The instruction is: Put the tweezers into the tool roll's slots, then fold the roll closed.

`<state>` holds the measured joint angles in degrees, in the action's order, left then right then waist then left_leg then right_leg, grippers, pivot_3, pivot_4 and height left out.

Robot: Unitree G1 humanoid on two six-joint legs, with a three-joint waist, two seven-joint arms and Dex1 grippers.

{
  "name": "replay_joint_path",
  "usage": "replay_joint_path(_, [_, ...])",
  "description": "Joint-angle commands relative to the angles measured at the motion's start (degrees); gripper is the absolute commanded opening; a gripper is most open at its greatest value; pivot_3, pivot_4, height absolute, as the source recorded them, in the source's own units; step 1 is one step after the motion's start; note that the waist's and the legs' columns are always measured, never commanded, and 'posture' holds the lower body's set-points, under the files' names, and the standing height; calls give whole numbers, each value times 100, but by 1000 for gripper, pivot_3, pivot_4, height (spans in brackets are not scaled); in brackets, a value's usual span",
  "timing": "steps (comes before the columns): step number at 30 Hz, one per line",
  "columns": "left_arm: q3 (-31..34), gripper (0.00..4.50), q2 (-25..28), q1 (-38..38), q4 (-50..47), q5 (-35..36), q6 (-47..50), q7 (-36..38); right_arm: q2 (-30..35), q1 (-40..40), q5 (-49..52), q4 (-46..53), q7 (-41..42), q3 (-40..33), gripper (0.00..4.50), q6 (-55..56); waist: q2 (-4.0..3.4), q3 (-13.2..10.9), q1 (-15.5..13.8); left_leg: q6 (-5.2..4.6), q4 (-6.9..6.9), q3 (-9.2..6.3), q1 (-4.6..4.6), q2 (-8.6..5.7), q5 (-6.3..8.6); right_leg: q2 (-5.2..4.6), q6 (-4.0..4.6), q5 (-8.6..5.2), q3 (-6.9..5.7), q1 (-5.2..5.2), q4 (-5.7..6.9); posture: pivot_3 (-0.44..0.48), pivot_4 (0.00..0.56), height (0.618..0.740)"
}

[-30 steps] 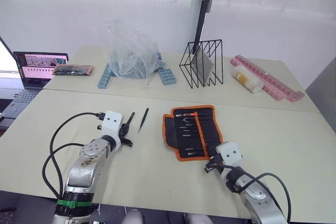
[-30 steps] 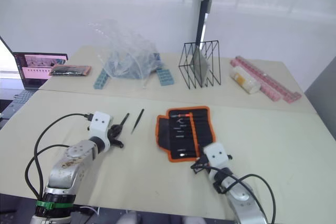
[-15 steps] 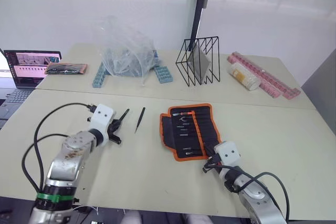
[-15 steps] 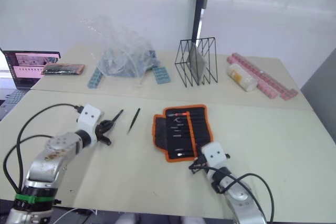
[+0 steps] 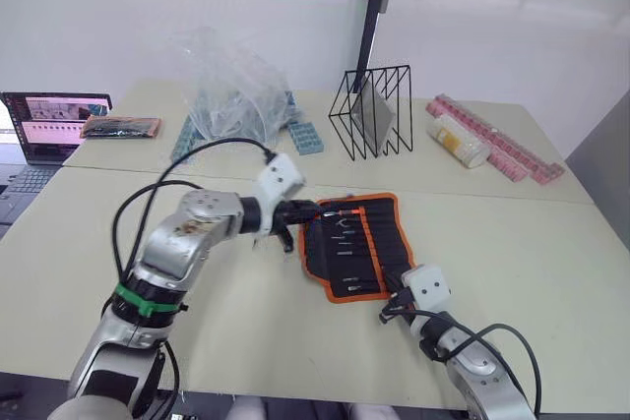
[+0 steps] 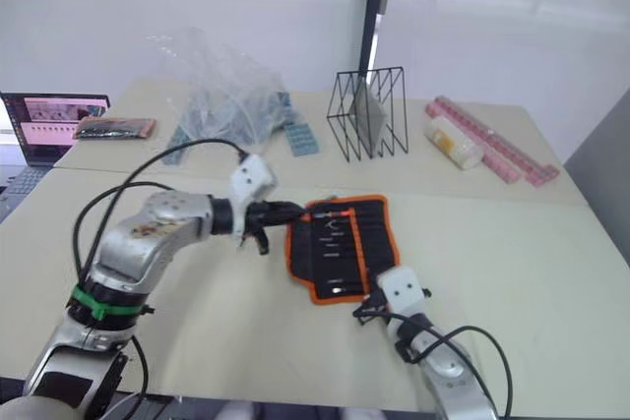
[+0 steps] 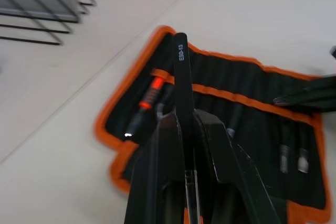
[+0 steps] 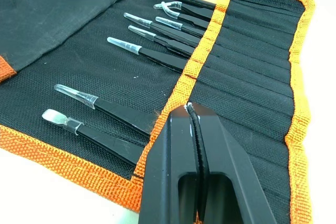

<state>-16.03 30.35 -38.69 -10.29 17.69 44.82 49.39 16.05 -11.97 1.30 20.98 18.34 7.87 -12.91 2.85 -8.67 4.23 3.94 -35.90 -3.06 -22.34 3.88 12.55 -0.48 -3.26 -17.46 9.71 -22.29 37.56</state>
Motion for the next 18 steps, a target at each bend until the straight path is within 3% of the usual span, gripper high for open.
replay_joint_path(1, [-570, 30, 152, -125, -176, -139, 29, 427, -22, -298, -95, -255, -69, 119, 0, -322, -5, -3, -5, -1, 3, -2, 0, 1, 0, 2, 2, -2, 0, 0, 1, 0, 150, 720])
replay_joint_path(8, [-1355, 30, 203, -378, 36, -624, 36, 595, -88, -504, -133, -90, -257, 154, 0, -354, -8, -6, -45, -1, -1, -3, -13, 0, 1, 0, 1, -5, 0, -6, -4, 0, 150, 720])
replay_joint_path(18, [-1936, 30, -47, -769, 505, -1216, -182, 824, -138, -667, -164, 21, -382, 212, 0, -358, -12, -7, -52, -1, -1, -3, -16, -1, 1, 0, 1, -6, -1, -8, -3, 0, 150, 720])
